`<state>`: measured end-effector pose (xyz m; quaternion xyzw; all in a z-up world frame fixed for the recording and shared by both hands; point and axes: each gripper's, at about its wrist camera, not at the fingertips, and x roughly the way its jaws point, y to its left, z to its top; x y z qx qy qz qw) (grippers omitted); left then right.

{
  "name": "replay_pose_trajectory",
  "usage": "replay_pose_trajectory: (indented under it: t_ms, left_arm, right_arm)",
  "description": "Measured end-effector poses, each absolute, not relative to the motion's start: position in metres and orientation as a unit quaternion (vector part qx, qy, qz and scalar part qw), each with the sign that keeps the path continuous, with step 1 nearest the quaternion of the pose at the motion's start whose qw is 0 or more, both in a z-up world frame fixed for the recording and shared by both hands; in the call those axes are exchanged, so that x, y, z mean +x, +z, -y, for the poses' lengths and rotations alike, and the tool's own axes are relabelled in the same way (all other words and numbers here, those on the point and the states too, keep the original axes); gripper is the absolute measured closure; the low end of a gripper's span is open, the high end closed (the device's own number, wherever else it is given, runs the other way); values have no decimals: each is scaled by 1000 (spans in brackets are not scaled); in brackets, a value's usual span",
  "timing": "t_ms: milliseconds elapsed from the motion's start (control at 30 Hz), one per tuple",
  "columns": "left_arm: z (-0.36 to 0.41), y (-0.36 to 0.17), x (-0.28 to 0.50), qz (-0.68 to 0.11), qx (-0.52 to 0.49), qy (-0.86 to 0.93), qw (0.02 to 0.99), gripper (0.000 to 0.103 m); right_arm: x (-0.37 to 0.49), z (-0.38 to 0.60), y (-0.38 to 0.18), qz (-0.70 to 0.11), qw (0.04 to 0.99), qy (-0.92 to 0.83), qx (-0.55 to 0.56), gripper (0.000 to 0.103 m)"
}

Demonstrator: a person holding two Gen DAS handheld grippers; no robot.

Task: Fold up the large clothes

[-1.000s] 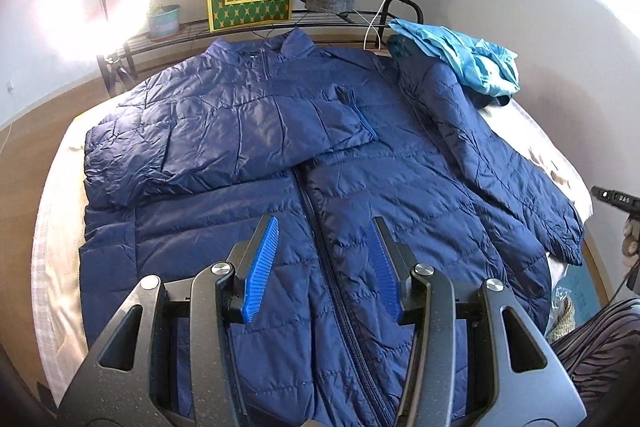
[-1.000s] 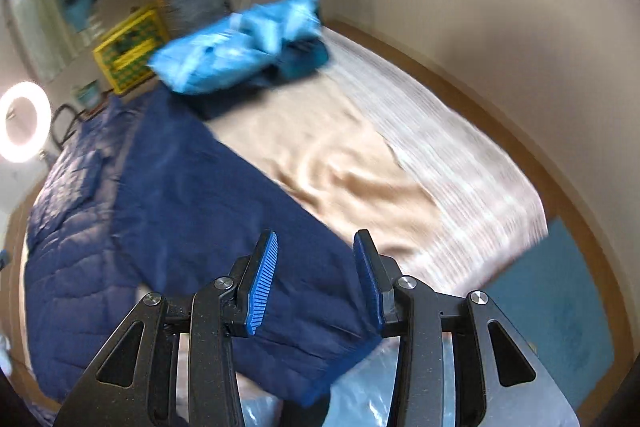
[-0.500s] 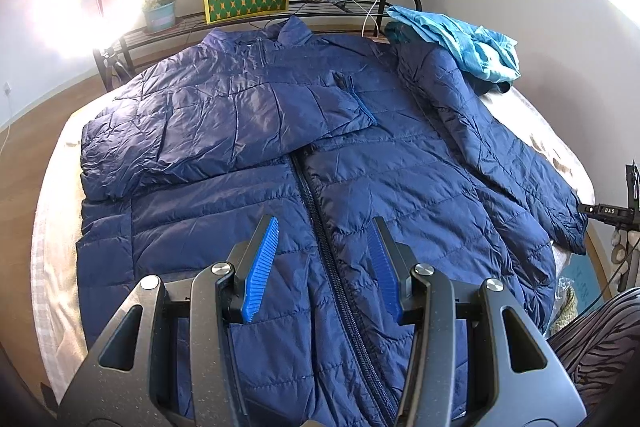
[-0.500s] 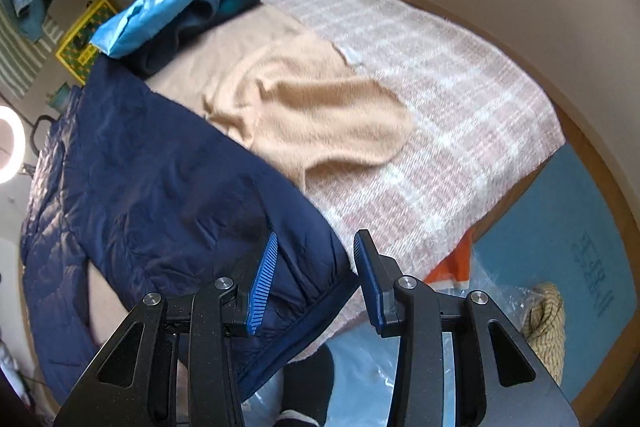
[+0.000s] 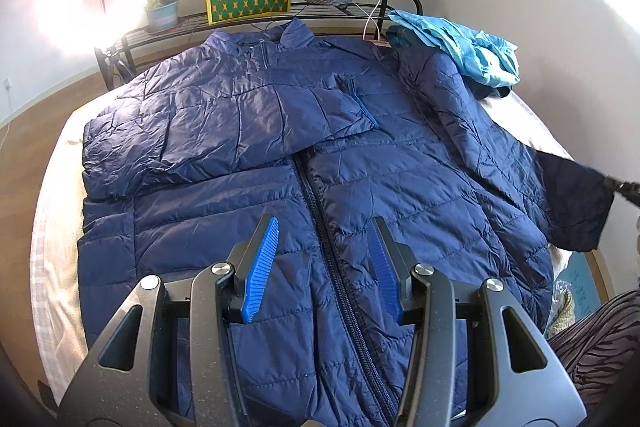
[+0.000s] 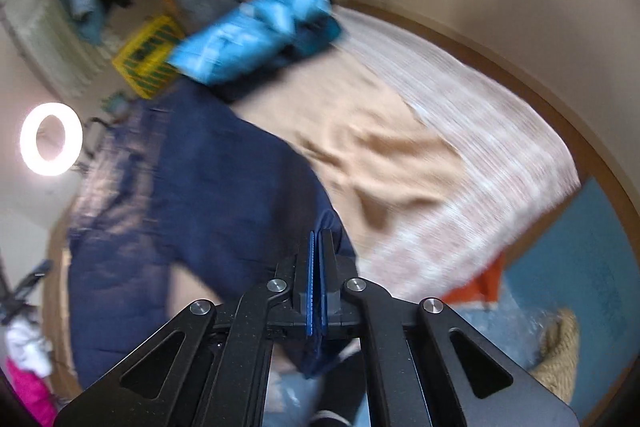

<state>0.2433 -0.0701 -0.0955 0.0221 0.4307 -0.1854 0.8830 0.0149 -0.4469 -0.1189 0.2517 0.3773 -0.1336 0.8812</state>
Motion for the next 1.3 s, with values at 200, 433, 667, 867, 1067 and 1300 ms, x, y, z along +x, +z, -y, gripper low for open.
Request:
replay_pose_trajectory:
  t_ms: [200, 433, 667, 867, 1067, 1300]
  left_arm:
    - [60, -87, 243, -424, 4, -183, 887, 56]
    - [37, -78, 245, -419, -31, -174, 890, 56]
    - [12, -77, 249, -424, -69, -162, 889, 56]
    - [3, -86, 256, -436, -82, -156, 883, 56]
    - [4, -101, 265, -461, -118, -176, 862, 56]
    - [38, -127, 273, -502, -153, -227, 820, 38]
  right_arm:
    - [53, 382, -75, -351, 907, -52, 226, 102]
    - [115, 303, -61, -341, 915, 49, 209, 102]
    - [182, 225, -85, -359, 911, 113, 171, 102]
    - [225, 196, -123, -383, 899, 136, 162, 102]
    - [249, 180, -143, -410, 887, 159, 140, 101]
    - [246, 196, -130, -390, 896, 152, 150, 84]
